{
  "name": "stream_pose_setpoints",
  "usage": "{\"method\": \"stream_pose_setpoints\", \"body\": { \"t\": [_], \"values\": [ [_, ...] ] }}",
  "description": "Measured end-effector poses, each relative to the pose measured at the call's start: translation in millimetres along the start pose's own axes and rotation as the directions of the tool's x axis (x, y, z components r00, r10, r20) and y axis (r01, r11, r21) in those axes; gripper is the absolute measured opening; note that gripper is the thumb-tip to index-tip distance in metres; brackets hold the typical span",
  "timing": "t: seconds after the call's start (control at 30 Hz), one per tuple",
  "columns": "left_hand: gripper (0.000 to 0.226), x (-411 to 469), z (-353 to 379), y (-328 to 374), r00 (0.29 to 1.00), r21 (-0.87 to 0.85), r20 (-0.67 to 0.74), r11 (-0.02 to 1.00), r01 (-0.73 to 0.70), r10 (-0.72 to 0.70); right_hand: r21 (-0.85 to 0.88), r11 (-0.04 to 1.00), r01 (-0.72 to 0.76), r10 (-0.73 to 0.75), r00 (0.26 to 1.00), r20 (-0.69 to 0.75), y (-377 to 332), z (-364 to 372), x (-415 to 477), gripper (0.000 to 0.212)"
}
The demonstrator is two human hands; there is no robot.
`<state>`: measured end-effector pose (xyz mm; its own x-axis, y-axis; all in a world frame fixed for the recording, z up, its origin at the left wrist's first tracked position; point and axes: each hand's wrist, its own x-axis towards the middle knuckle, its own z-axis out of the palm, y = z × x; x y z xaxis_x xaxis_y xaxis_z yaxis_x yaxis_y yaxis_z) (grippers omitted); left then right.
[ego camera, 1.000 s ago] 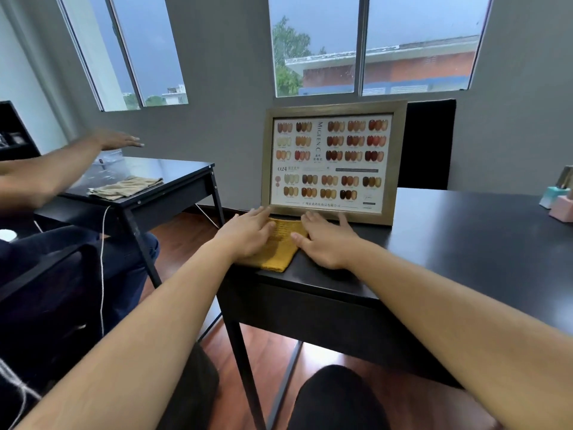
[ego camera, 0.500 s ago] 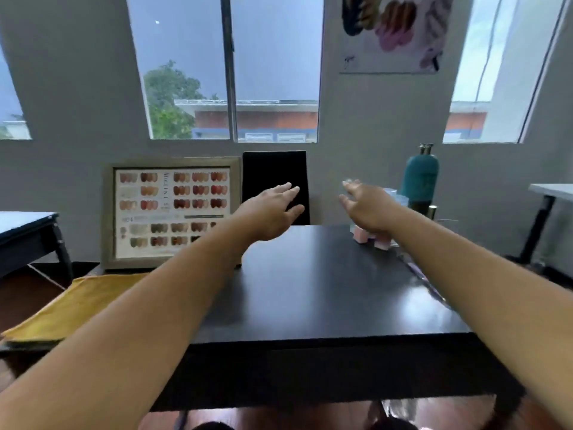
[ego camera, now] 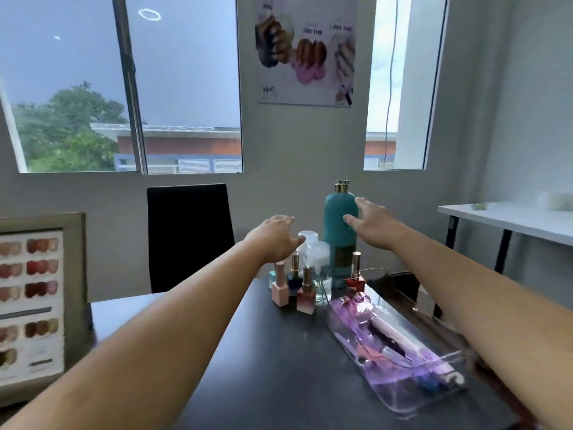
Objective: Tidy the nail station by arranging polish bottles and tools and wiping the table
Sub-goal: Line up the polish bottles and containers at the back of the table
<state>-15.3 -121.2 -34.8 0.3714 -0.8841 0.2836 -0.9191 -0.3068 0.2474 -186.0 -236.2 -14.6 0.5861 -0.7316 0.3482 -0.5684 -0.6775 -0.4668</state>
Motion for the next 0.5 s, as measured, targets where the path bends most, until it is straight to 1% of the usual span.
{"method": "stream_pose_setpoints", "body": {
  "t": [0.07, 0.13, 0.23, 0.33, 0.4, 0.5],
  "values": [
    [0.064, 24, 6, -2, 0.999, -0.015, 0.032, 1.000, -0.018, 0.019, 0.051, 0.999, -0.010, 0.011, 1.000, -0.015, 10, 6, 21, 0.067],
    [0.060, 39, 11, -4, 0.994, -0.055, 0.048, 0.994, -0.097, 0.099, 0.151, 0.988, -0.026, 0.029, 0.999, -0.014, 19, 12, 38, 0.075],
    [0.052, 50, 17, -4, 0.977, -0.169, 0.024, 0.964, -0.204, 0.211, 0.303, 0.952, -0.036, 0.036, 0.999, 0.006, 31, 16, 58, 0.083],
    [0.045, 53, 22, -2, 0.960, -0.148, 0.091, 0.957, -0.249, 0.264, 0.394, 0.919, -0.035, 0.020, 0.999, 0.042, 36, 18, 68, 0.081],
    [0.048, 54, 25, -2, 0.951, -0.125, 0.123, 0.955, -0.267, 0.282, 0.422, 0.906, -0.031, 0.015, 0.999, 0.041, 35, 21, 71, 0.078],
    [0.049, 56, 22, -2, 0.945, -0.194, 0.141, 0.945, -0.265, 0.294, 0.438, 0.898, -0.043, 0.037, 0.999, 0.022, 35, 24, 74, 0.077]
  ]
}}
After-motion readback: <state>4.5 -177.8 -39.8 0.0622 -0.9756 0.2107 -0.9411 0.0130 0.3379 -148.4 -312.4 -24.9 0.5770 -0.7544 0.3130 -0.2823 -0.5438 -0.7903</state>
